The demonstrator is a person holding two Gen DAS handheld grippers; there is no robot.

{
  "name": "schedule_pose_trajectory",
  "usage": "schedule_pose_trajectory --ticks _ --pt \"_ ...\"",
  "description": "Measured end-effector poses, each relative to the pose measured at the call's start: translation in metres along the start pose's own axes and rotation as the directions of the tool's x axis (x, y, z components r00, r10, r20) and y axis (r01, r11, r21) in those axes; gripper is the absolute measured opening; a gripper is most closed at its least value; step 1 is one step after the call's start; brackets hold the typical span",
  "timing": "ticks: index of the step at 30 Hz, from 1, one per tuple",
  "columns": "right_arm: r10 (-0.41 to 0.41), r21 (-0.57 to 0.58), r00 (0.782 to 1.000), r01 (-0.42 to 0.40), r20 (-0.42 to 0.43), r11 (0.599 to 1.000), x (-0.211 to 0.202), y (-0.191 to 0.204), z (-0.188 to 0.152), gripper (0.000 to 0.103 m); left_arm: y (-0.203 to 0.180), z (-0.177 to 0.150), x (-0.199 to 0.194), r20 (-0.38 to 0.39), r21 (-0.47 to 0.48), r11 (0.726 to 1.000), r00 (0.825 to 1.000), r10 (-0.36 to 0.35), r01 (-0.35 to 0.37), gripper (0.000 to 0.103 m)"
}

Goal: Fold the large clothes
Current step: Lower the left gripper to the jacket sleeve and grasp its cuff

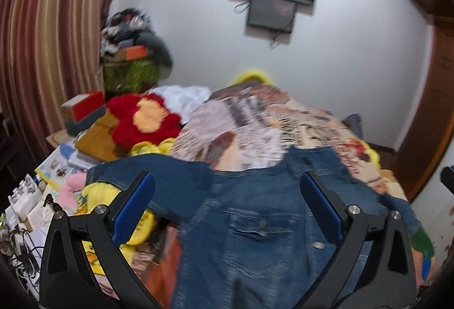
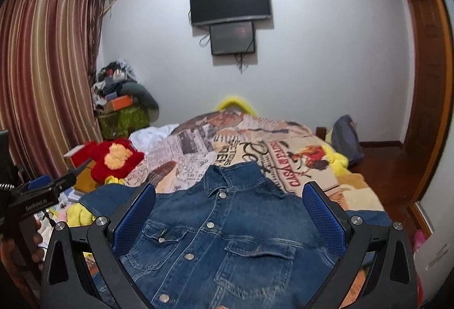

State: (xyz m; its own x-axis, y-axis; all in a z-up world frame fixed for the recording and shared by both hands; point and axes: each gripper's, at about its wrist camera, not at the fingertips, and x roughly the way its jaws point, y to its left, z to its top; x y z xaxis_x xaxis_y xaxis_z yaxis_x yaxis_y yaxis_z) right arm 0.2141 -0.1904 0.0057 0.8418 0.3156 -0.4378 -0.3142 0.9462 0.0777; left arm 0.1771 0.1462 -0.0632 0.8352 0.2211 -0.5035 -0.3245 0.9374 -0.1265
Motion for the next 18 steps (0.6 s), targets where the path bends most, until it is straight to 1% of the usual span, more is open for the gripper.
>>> schedule_pose_trajectory --ticks 3,6,8,10,13,14,15,16,17,18 --pt "0.009 -0.029 0.999 -0.010 -0.040 1.000 0.037 0.003 0.007 0.103 0.026 0.005 0.030 -0.043 -0.022 0.999 0.998 0.036 -0.037 0.103" --pt "0.015 -0.070 0.995 -0.021 -0.094 0.997 0.076 0.007 0.012 0.103 0.057 0.007 0.064 -0.108 -0.045 0.996 0.992 0.069 -0.074 0.103" --pt "0.022 -0.091 0.990 -0.034 -0.140 0.995 0.102 0.009 0.013 0.103 0.075 0.005 0.085 -0.158 -0.060 0.993 0.983 0.090 -0.101 0.103" --pt "0.032 -0.088 0.980 -0.050 -0.196 0.995 0.128 0.009 0.013 0.103 0.094 0.003 0.107 -0.212 -0.080 0.990 0.973 0.094 -0.114 0.103" --pt "0.068 -0.060 0.956 -0.088 -0.286 0.994 0.166 0.006 0.006 0.103 0.125 -0.006 0.139 -0.312 -0.160 0.982 0.949 0.043 -0.097 0.103" --pt "0.083 -0.048 0.945 -0.104 -0.318 0.993 0.180 0.006 0.003 0.103 0.137 -0.010 0.149 -0.348 -0.204 0.975 0.937 0.008 -0.084 0.103" --pt "0.095 -0.039 0.935 -0.116 -0.342 0.992 0.191 0.005 -0.001 0.103 0.148 -0.014 0.159 -0.378 -0.252 0.966 0.925 -0.048 -0.053 0.103" --pt "0.105 -0.029 0.923 -0.125 -0.371 0.992 0.204 0.005 -0.004 0.103 0.156 -0.018 0.168 -0.408 -0.291 0.956 0.908 -0.099 -0.026 0.103" --pt "0.112 -0.018 0.910 -0.129 -0.400 0.991 0.214 0.004 -0.009 0.103 0.165 -0.022 0.176 -0.429 -0.330 0.944 0.892 -0.140 -0.011 0.103" --pt "0.118 -0.004 0.899 -0.132 -0.422 0.991 0.225 0.002 -0.012 0.103 0.175 -0.027 0.184 -0.443 -0.379 0.925 0.879 -0.177 -0.005 0.103"
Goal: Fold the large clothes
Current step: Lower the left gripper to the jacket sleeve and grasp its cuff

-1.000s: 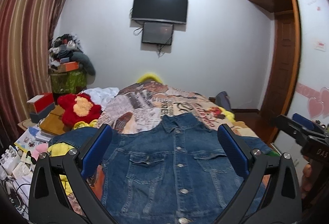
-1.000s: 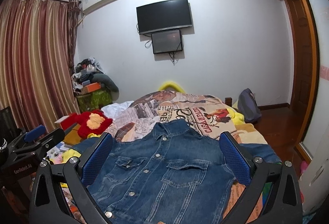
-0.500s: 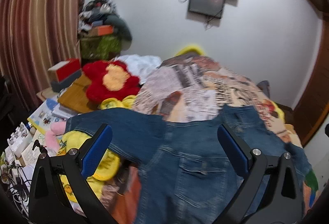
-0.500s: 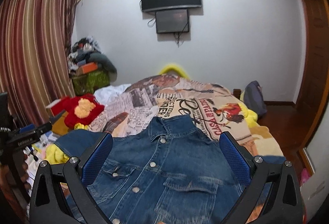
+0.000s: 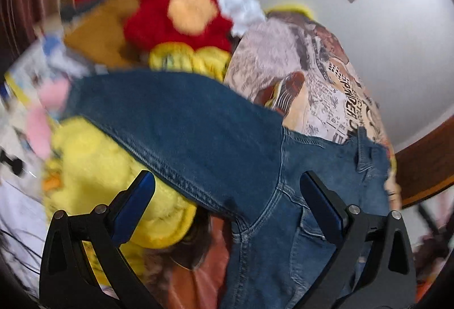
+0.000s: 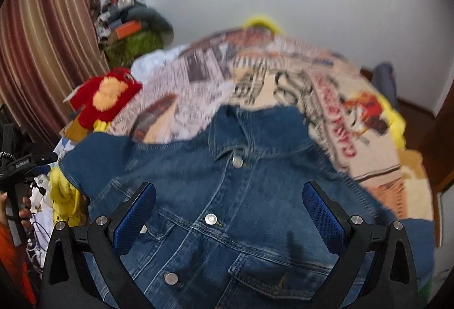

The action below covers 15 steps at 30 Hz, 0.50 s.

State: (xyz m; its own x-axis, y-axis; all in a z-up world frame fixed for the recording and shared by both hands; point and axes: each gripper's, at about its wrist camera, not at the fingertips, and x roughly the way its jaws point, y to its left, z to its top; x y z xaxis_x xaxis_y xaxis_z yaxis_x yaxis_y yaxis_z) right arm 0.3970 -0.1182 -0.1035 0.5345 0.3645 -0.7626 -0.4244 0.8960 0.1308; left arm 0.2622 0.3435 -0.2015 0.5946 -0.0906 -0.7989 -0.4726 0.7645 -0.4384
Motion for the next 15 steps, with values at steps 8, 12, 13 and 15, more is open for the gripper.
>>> schedule_pose_trajectory --ticks 8,12,13,15 --pt "0.019 0.081 0.990 -0.008 -0.140 0.997 0.060 -0.023 -0.006 0.102 0.050 0.018 0.035 -0.054 -0.177 0.984 0.998 -0.032 0.022 0.103" --pt "0.019 0.080 0.986 -0.006 -0.164 0.997 0.071 -0.027 -0.012 0.102 0.062 0.031 0.037 0.002 -0.231 0.973 1.000 -0.003 0.004 0.087" --pt "0.023 0.081 0.985 -0.009 -0.173 0.997 0.073 -0.028 -0.014 0.102 0.065 0.035 0.037 0.012 -0.232 0.973 1.000 0.011 -0.008 0.084" --pt "0.030 0.085 0.983 -0.015 -0.182 0.996 0.075 -0.029 -0.015 0.102 0.067 0.041 0.040 0.026 -0.238 0.970 0.998 0.060 -0.052 0.070"
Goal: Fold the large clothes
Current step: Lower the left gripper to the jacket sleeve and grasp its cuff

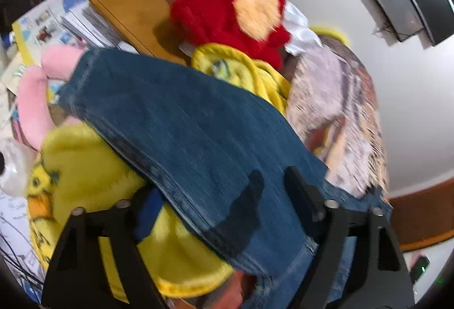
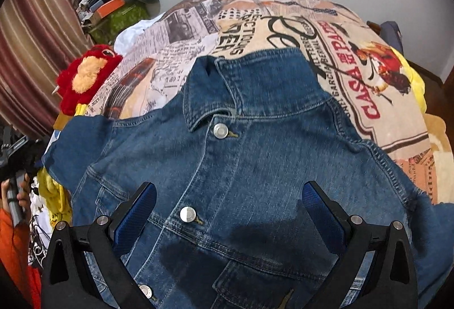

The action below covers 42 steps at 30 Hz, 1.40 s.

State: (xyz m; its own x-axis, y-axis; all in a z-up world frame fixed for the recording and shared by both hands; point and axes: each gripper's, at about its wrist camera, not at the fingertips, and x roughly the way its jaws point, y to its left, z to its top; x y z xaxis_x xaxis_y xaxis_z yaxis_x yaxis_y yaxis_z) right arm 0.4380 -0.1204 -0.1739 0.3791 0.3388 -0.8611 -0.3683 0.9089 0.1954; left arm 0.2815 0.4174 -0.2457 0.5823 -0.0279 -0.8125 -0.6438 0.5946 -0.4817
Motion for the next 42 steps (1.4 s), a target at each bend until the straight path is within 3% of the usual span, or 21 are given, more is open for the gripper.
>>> schedule_pose_trajectory --ticks 4,9,14,15,19,22,25,26,27,28,30,37,42 --pt "0.006 0.015 1.000 -0.006 -0.010 1.000 -0.001 -0.002 -0.003 0.102 0.000 0.010 0.007 0.025 0.015 0.988 0.988 0.151 -0.151 0.036" --pt "0.007 0.014 1.000 -0.007 -0.006 1.000 -0.012 -0.005 -0.009 0.102 -0.024 0.005 -0.009 0.112 0.115 0.958 0.962 0.250 -0.263 0.017" --pt "-0.002 -0.002 1.000 0.002 0.010 1.000 -0.030 -0.009 -0.014 0.102 -0.069 -0.007 -0.051 0.242 0.286 0.923 0.951 0.191 -0.258 0.012" --pt "-0.005 -0.005 1.000 0.006 0.019 1.000 -0.035 -0.009 -0.015 0.102 -0.082 -0.011 -0.062 0.271 0.325 0.911 0.948 0.166 -0.253 0.002" --pt "-0.003 -0.005 0.998 0.004 0.056 1.000 -0.055 -0.012 -0.018 0.102 -0.140 -0.025 -0.103 0.383 0.454 0.860 0.922 0.048 -0.233 0.000" --pt "0.006 0.004 0.997 -0.006 0.083 1.000 -0.070 -0.015 -0.020 0.102 -0.186 -0.044 -0.128 0.385 0.556 0.811 0.921 -0.058 -0.182 0.000" --pt "0.010 0.010 0.995 -0.011 0.101 1.000 -0.082 -0.019 -0.023 0.102 -0.211 -0.061 -0.124 0.359 0.599 0.779 0.932 -0.054 -0.185 0.002" --pt "0.011 0.014 0.994 -0.013 0.104 1.000 -0.086 -0.020 -0.024 0.102 -0.212 -0.066 -0.119 0.344 0.604 0.776 0.938 -0.049 -0.181 0.009" --pt "0.013 0.016 0.994 -0.014 0.107 1.000 -0.089 -0.022 -0.026 0.102 -0.208 -0.069 -0.112 0.315 0.603 0.781 0.948 -0.046 -0.163 0.022" --pt "0.014 0.020 0.994 -0.016 0.109 1.000 -0.092 -0.023 -0.028 0.102 -0.204 -0.071 -0.107 0.293 0.596 0.789 0.955 -0.044 -0.146 0.044" --pt "0.013 0.021 0.994 -0.015 0.109 1.000 -0.096 -0.027 -0.031 0.102 -0.190 -0.073 -0.096 0.249 0.558 0.821 0.968 -0.031 -0.118 0.067" --pt "-0.038 -0.002 0.995 0.038 0.087 0.999 -0.088 -0.032 -0.034 0.102 -0.108 -0.059 -0.076 0.119 0.381 0.923 0.993 0.004 -0.049 0.068" --pt "-0.035 -0.006 0.998 0.035 0.056 0.999 -0.071 -0.022 -0.030 0.102 -0.043 -0.028 -0.061 0.011 0.181 0.982 0.999 -0.052 0.049 0.068"
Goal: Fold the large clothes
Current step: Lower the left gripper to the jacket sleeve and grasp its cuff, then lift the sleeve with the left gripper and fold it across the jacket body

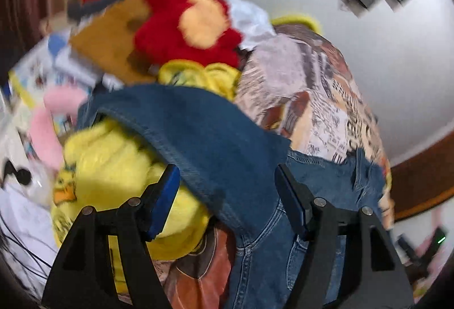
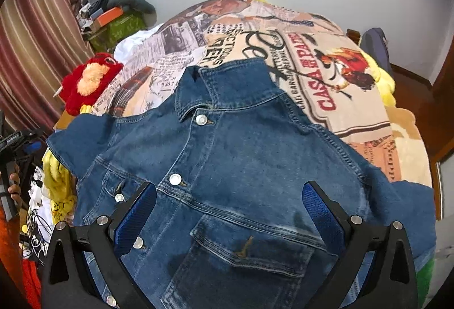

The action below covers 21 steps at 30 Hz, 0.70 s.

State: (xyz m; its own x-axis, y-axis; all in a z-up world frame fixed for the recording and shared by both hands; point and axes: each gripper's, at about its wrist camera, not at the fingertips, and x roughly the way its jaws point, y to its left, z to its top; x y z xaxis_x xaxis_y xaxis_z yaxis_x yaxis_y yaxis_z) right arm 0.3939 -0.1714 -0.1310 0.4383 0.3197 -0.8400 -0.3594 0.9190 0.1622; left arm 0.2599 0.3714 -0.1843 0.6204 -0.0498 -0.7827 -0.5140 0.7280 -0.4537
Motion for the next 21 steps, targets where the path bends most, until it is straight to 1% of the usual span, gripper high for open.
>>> schedule_pose_trajectory --ticks 2,6,10,12,14,15,17,18,21 --pt "0.004 -0.008 1.000 -0.005 -0.014 1.000 0.009 0.007 0.002 0.102 0.021 0.006 0.005 -0.007 -0.055 0.998 1.000 -0.013 0.012 0.068" --pt "0.026 -0.016 0.999 -0.026 -0.040 1.000 0.023 0.021 0.007 0.102 0.042 0.017 0.022 -0.022 -0.107 0.994 1.000 0.001 -0.003 0.068" --pt "0.037 -0.026 0.998 -0.039 -0.060 0.999 0.033 0.031 0.009 0.102 0.051 0.032 0.040 -0.013 -0.102 0.992 0.998 0.067 -0.068 0.067" --pt "0.035 -0.031 0.997 -0.037 -0.067 0.999 0.037 0.034 0.009 0.102 0.053 0.040 0.050 -0.003 -0.097 0.989 0.994 0.107 -0.107 0.059" --pt "0.032 -0.029 0.997 -0.034 -0.072 0.999 0.038 0.033 0.009 0.102 0.056 0.048 0.059 0.002 -0.098 0.985 0.989 0.145 -0.145 0.046" --pt "0.030 -0.028 0.997 -0.032 -0.072 0.999 0.038 0.033 0.008 0.102 0.056 0.050 0.063 0.004 -0.099 0.980 0.985 0.173 -0.171 0.028" --pt "0.019 -0.028 0.997 -0.021 -0.069 0.999 0.036 0.030 0.008 0.102 0.056 0.055 0.070 0.003 -0.084 0.970 0.973 0.230 -0.229 0.008" --pt "0.010 -0.028 0.998 -0.012 -0.065 1.000 0.035 0.028 0.008 0.102 0.053 0.056 0.070 0.015 -0.070 0.965 0.967 0.253 -0.252 0.007" --pt "0.004 -0.021 0.999 -0.005 -0.053 1.000 0.029 0.021 0.008 0.102 0.031 0.055 0.055 0.080 -0.014 0.959 0.955 0.284 -0.284 0.005"
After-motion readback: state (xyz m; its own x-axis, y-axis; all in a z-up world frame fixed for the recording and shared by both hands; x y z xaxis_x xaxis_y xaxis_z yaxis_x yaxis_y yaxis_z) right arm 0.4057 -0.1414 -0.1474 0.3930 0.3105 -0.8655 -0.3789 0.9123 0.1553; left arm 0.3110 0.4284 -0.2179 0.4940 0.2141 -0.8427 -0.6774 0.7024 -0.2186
